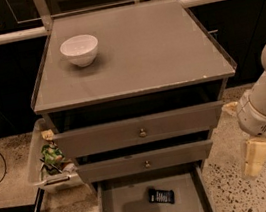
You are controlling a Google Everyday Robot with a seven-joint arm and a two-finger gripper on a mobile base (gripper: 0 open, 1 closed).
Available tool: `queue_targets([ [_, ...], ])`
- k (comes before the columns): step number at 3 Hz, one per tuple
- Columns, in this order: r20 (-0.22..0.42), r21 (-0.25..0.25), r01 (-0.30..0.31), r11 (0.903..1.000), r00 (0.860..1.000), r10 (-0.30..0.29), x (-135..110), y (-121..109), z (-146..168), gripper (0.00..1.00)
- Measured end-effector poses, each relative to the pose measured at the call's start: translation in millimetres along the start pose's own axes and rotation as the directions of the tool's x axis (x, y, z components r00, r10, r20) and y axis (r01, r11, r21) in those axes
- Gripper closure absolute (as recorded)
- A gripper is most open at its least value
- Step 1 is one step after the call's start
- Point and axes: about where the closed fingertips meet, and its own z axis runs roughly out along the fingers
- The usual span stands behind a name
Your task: Pick rxbar blueberry from bottom drawer and place on counter
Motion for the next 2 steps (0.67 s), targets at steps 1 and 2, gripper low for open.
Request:
queue_targets([
  [1,0.006,-0.033,-0.019,0.9993,1.0,0.019,1.0,3.7,11.7,0.0],
  [2,0.086,-0.123,-0.031,0.9919,0.995,0.042,-7.9,9.4,55.7,0.0],
])
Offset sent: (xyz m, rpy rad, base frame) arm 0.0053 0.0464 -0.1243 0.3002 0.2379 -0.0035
